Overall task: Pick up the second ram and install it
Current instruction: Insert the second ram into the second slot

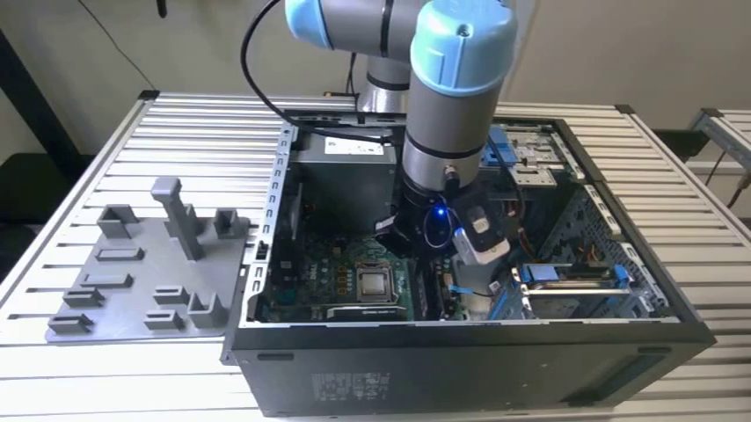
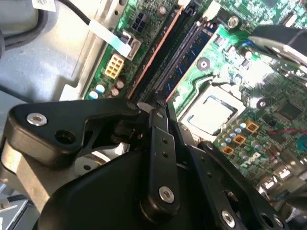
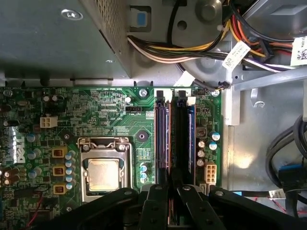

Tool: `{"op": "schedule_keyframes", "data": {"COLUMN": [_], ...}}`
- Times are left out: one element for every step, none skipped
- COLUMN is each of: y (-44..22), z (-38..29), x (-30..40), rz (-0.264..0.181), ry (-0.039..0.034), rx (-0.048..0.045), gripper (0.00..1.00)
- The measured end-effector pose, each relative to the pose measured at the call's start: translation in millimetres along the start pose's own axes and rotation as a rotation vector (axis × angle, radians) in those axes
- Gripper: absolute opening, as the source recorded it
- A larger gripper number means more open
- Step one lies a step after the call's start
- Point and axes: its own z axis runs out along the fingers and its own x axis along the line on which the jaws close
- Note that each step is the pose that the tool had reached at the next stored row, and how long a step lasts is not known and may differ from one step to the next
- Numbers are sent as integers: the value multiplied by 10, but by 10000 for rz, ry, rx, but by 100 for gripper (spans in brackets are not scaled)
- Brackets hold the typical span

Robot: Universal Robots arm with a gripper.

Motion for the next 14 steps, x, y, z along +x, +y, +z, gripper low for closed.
{"op": "schedule_keyframes", "data": {"y": [-3, -3, -4, -4, -4, -4, -4, -3, -1, -1, -1, -1, -1, -1], "z": [-2, -2, 0, 3, 6, 10, 13, 18, 23, 24, 24, 24, 24, 25], "x": [0, 0, 0, 0, 0, 0, 1, 1, 0, 0, 1, 1, 1, 1], "rz": [1, 1, 2, 3, 3, 2, 2, 2, 2, 2, 2, 2, 3, 3], "ry": [1, 2, 2, 2, 3, 3, 2, 2, 2, 2, 3, 3, 3, 3], "rx": [3, 4, 5, 7, 7, 6, 6, 5, 7, 7, 7, 7, 7, 6], "gripper": [14, 14, 14, 14, 14, 14, 14, 14, 14, 14, 14, 14, 14, 14]}}
